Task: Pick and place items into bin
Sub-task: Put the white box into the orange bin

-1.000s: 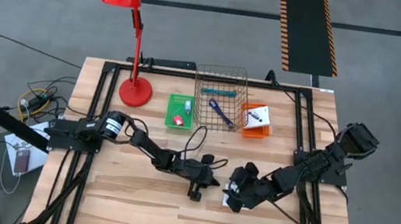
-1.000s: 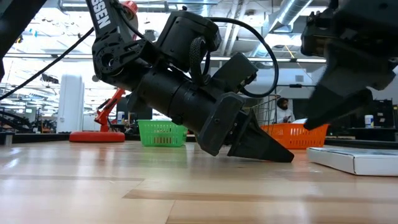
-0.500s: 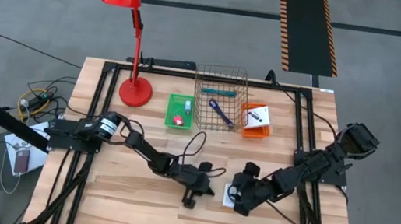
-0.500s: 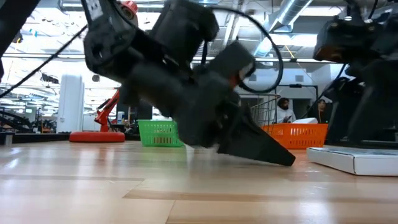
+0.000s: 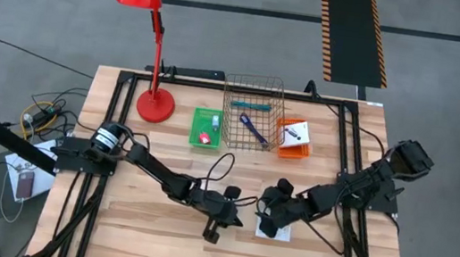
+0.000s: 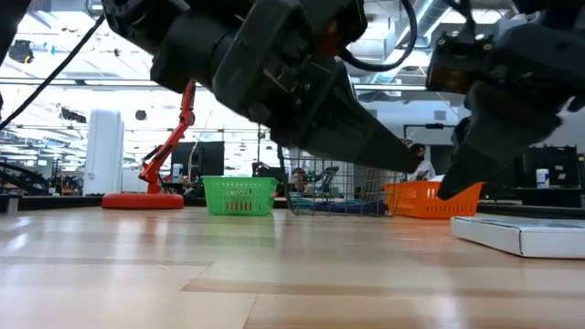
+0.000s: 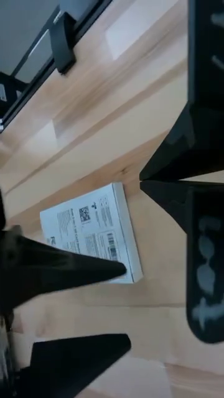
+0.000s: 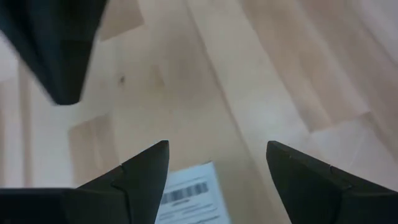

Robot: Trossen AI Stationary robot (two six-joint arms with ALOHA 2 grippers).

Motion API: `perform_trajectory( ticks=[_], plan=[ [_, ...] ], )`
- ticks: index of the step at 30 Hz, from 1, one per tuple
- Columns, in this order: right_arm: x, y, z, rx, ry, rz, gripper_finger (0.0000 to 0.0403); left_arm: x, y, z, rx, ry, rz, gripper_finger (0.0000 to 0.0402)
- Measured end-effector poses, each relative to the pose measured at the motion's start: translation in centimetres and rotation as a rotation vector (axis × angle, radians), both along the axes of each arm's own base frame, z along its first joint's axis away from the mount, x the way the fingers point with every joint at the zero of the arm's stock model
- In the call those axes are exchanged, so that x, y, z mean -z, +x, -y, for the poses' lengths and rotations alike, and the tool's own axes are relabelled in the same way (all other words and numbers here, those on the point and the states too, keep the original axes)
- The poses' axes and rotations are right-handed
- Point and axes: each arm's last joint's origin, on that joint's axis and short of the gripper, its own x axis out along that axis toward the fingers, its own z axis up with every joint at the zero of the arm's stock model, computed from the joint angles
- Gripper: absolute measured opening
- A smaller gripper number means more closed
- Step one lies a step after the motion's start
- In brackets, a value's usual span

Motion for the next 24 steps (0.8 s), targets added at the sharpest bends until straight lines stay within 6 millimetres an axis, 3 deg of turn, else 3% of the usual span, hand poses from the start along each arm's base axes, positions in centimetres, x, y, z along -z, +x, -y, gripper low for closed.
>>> perform_trajectory(
  ticks=[5,17,24],
  plan=[
    [0.0,0.5,1.1,0.046,0.000,0.000,0.0265,-0.6,0.0,0.0,-0.026,-0.038,0.003,0.0000],
    [-0.1,1.6,3.4,0.124,0.004,0.012,0.0265,-0.4,-0.1,0.0,-0.177,-0.313,-0.106,0.0000],
    [-0.7,1.8,1.6,-0.072,-0.060,0.099,0.0265,-0.4,-0.1,-0.1,-0.165,-0.278,-0.098,0.0000]
  ],
)
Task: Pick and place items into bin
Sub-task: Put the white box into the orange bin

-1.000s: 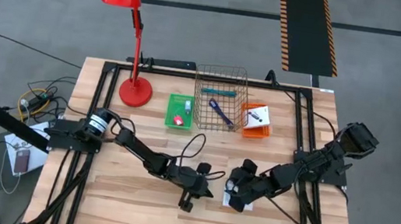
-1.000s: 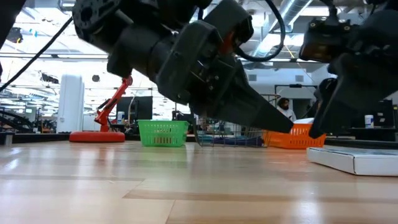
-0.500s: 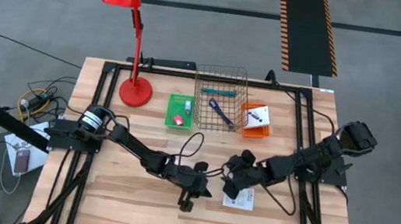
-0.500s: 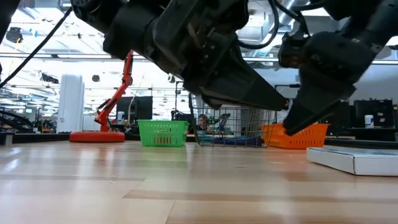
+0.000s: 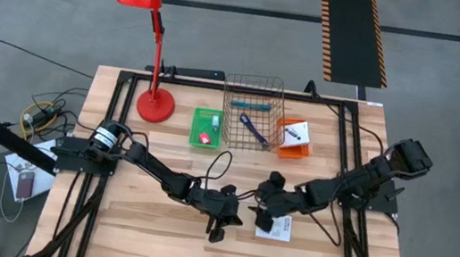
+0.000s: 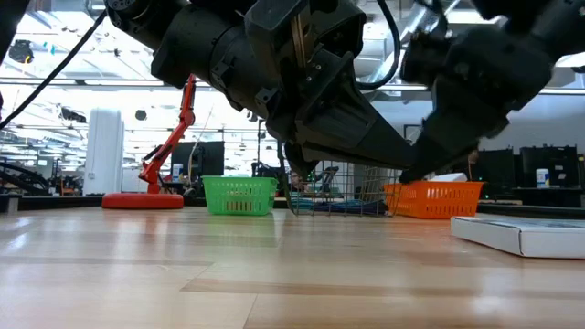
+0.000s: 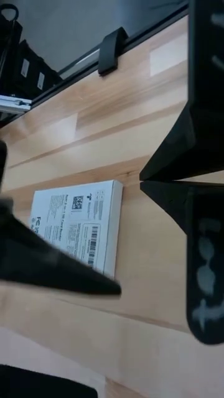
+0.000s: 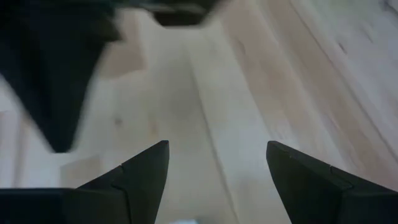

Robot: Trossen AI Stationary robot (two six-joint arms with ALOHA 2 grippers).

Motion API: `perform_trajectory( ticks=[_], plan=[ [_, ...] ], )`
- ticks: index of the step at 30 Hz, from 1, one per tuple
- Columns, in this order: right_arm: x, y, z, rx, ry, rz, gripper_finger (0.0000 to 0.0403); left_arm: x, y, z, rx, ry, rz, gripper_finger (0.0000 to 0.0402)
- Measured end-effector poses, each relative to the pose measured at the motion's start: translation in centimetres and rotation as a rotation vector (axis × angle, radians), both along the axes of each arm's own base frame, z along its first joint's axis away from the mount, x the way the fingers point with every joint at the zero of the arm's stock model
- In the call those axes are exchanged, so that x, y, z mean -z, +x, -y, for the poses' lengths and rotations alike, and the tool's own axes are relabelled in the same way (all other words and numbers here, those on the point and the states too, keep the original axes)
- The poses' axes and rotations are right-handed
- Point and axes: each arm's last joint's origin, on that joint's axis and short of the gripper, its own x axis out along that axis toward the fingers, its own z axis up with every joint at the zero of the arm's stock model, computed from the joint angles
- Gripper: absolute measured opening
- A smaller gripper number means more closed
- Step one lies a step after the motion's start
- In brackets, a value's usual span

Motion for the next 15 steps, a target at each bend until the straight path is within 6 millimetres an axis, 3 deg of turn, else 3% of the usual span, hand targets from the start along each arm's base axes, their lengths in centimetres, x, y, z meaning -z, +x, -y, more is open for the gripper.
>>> perform_trajectory(
  ticks=[7,15],
  plan=[
    [-1.4,0.6,-1.6,-0.164,-0.086,0.085,0.0266,0.1,0.0,0.0,0.001,0.008,-0.011,0.0000],
    [-2.5,0.7,-3.2,-0.201,-0.106,0.136,0.0266,0.1,0.0,-0.1,-0.014,0.014,-0.008,0.0000]
  ],
)
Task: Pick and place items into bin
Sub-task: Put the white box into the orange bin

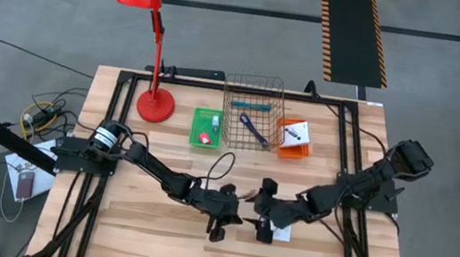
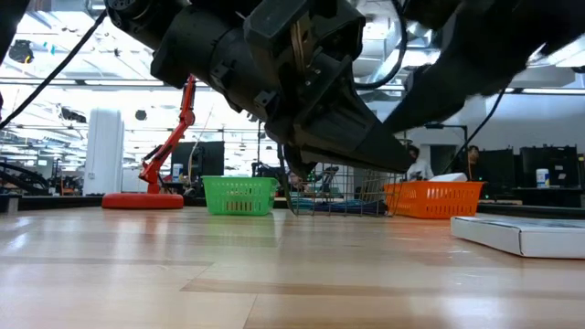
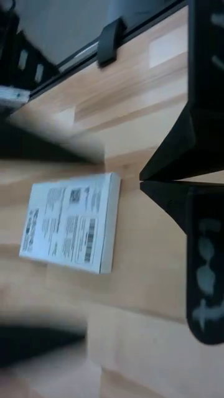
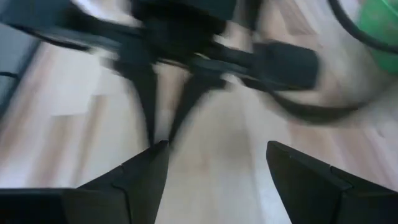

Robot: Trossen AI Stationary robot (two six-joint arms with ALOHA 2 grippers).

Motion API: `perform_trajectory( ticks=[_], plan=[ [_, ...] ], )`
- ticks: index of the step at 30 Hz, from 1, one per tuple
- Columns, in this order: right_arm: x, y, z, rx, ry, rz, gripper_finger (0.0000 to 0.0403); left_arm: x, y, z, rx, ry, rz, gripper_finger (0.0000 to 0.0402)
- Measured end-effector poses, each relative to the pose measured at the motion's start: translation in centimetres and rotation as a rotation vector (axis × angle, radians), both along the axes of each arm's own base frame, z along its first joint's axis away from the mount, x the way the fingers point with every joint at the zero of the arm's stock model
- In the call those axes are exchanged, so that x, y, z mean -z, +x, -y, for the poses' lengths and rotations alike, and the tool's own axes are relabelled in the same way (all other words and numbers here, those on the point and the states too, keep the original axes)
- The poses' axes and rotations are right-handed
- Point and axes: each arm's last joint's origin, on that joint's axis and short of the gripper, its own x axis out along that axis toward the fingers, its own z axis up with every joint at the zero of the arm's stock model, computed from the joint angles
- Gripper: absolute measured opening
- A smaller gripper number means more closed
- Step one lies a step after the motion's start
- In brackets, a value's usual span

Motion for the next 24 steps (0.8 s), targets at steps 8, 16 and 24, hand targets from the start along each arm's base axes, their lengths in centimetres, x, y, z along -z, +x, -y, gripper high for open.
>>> perform_trajectory(
  ticks=[8,16,24],
  plan=[
    [-0.8,0.2,-1.0,-0.027,0.037,0.060,0.0266,-0.7,0.5,-0.5,-0.042,-0.110,0.048,0.0000],
    [-0.8,0.1,-1.6,-0.168,0.085,0.035,0.0266,-0.7,1.0,-2.4,-0.036,-0.114,0.042,0.0000],
    [-1.0,0.5,-1.2,-0.105,0.091,0.076,0.0266,-0.7,1.2,-2.9,-0.035,-0.105,0.045,0.0000]
  ],
)
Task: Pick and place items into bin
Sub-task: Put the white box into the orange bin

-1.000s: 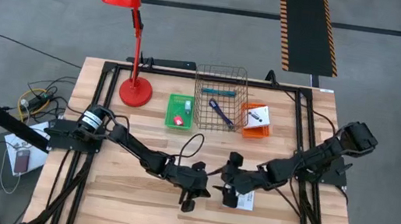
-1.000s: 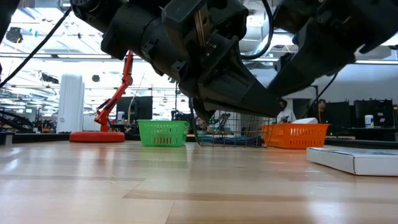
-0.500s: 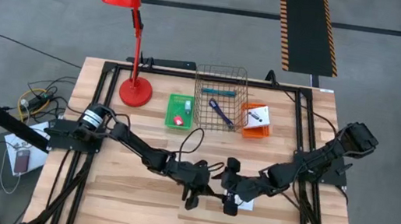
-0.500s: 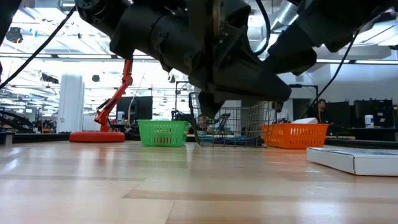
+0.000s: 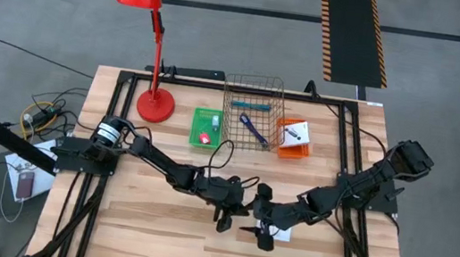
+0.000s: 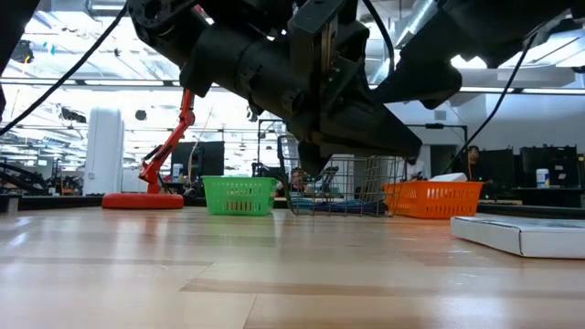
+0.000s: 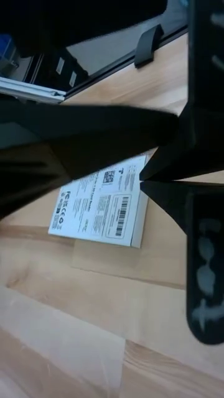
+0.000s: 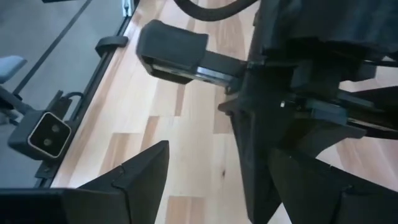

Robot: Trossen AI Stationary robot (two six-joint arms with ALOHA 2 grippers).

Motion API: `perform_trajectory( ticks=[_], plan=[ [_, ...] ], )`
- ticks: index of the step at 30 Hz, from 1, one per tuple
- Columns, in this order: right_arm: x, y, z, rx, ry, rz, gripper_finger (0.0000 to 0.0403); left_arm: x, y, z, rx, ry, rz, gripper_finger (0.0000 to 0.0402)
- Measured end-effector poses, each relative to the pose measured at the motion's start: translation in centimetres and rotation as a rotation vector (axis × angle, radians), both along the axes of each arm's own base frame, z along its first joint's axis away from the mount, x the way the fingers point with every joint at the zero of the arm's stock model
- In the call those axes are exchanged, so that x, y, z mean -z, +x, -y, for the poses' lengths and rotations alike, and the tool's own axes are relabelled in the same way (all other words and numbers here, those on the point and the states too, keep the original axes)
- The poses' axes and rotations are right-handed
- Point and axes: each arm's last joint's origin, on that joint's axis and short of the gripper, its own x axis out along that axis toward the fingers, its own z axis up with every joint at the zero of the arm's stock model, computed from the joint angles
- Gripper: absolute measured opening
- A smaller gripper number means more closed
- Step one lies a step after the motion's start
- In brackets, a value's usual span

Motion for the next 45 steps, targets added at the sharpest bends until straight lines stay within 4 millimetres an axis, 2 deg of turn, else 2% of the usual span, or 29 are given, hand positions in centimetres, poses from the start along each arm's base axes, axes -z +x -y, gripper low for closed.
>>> perform_trajectory(
  ticks=[11,19,25,28,33,45],
  plan=[
    [0.0,0.3,0.4,0.048,0.050,-0.007,0.0300,0.0,0.0,0.0,-0.009,0.004,-0.003,0.0000],
    [0.0,0.6,1.1,0.065,0.041,-0.005,0.0302,0.1,-0.1,0.2,0.048,0.003,-0.005,0.0000],
    [0.0,0.6,1.1,-0.022,-0.025,0.007,0.0305,0.1,-0.1,0.2,0.062,0.005,-0.005,0.0000],
    [0.0,0.6,1.0,-0.046,-0.036,0.009,0.0323,0.1,-0.1,0.3,0.053,0.022,0.002,0.0000],
    [0.0,0.6,1.0,-0.074,-0.079,0.009,0.0391,0.1,-0.1,0.2,0.016,0.031,-0.001,0.0000],
    [0.0,0.3,0.5,-0.106,-0.131,0.030,0.0397,0.1,-0.2,0.5,0.021,0.049,0.007,0.0000]
  ],
)
